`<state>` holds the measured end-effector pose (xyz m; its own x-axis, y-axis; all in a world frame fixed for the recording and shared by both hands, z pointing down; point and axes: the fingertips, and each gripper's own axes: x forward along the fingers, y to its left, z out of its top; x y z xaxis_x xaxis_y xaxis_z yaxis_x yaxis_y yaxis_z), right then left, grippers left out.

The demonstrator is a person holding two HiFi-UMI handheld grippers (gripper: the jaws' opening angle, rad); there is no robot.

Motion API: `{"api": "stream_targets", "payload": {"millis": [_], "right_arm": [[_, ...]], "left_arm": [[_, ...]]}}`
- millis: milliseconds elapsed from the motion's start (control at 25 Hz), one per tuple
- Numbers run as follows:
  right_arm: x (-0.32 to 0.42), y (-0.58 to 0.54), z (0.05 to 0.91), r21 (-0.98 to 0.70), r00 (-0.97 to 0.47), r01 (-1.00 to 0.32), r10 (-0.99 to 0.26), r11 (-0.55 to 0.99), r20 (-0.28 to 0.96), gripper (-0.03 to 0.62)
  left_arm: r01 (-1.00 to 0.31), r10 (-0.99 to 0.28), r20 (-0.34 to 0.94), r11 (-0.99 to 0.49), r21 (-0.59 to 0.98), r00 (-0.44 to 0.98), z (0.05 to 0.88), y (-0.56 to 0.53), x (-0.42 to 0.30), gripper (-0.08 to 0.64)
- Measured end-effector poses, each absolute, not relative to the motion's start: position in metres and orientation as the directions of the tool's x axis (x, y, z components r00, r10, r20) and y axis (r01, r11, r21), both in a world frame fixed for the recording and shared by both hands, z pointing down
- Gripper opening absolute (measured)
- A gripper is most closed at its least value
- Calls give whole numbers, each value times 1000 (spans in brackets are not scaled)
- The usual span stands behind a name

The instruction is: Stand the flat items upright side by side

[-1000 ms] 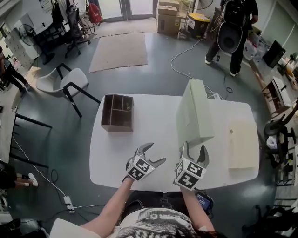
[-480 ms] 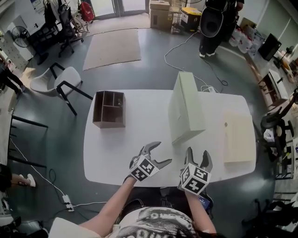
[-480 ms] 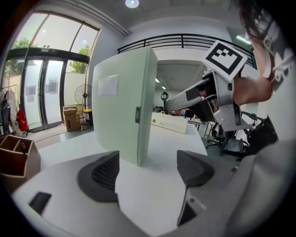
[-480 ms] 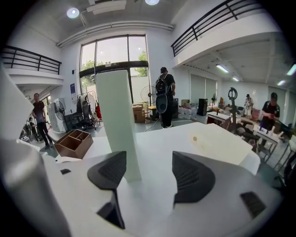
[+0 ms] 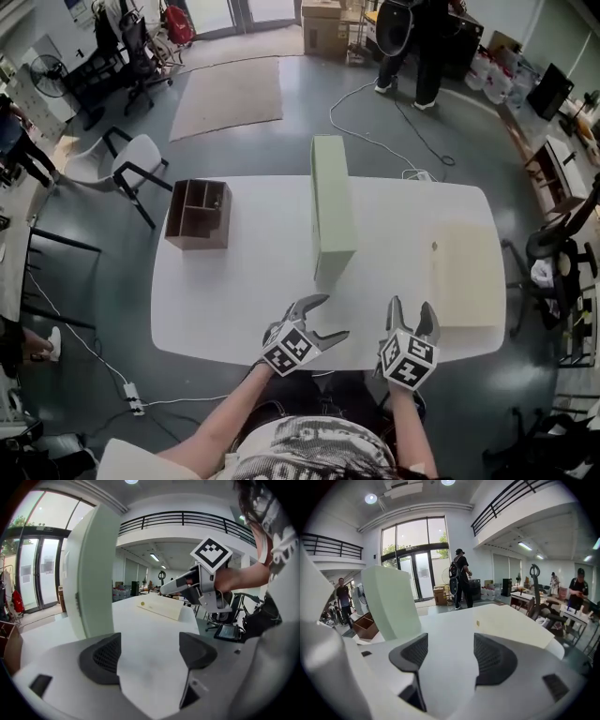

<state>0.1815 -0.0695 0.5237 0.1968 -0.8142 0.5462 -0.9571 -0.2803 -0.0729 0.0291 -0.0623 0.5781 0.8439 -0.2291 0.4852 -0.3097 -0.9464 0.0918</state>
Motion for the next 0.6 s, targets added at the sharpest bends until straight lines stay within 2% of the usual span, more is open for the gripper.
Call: {"api": "stream_targets", "payload": {"millis": [600], "right_arm": [[349, -68, 546, -238, -177, -969, -851, 63, 494, 290]], "left_arm": [[-332, -182, 488, -913, 239, 854, 577, -33, 200, 396]]}}
